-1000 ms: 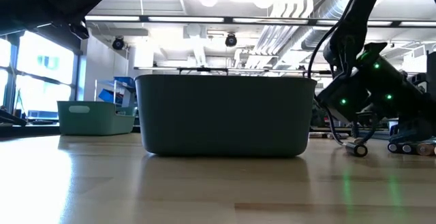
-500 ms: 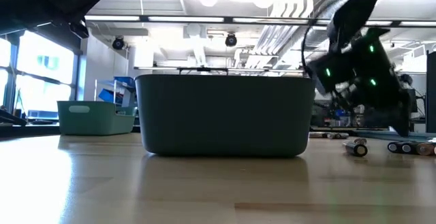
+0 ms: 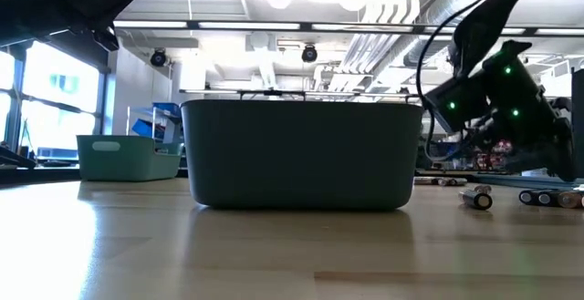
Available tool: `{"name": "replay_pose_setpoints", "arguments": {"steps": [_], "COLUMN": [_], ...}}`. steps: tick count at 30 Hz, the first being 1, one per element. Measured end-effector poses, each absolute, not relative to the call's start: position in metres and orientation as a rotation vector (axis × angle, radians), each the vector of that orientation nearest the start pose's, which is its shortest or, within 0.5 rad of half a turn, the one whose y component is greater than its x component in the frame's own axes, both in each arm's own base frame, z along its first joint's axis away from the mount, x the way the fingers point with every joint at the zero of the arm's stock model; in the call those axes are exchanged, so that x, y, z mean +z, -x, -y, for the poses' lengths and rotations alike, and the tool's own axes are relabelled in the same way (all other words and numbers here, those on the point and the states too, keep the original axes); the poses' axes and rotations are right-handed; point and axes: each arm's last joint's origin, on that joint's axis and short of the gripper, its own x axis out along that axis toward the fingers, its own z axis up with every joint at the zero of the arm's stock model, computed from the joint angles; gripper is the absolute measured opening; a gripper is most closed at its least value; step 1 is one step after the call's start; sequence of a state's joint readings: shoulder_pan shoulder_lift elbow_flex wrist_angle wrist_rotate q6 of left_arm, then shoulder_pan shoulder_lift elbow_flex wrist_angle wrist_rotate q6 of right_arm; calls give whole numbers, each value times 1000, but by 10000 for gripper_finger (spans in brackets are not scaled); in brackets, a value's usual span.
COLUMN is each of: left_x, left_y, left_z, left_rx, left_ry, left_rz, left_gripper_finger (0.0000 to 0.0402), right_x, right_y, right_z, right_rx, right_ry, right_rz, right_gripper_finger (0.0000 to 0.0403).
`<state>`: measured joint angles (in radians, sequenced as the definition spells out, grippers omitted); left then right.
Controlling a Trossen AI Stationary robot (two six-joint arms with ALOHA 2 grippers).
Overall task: Sort batteries
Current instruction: Put the silver battery into the blue bin
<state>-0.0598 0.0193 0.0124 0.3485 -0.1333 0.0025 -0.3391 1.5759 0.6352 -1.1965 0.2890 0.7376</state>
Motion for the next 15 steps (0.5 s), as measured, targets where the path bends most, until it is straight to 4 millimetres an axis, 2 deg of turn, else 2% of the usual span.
{"name": "replay_pose_setpoints", "arguments": {"steps": [9,12,15], "left_x": [199,199,199], "left_y": [-92,-92,-92], "left_z": [2,2,2], "left_rx": [74,74,74], "left_ry": [31,31,30], "left_rz": [340,340,340], "left_gripper_finger": [5,5,5], "right_x": [109,110,119], "right_y": [-149,-155,-173], "right_z": [63,62,62], "right_rx": [-1110,-1070,-1028], "right_ry": [-466,-477,-490], "right_rz": [-2051,-2063,-1989], "right_gripper_finger": [0,0,0]}}
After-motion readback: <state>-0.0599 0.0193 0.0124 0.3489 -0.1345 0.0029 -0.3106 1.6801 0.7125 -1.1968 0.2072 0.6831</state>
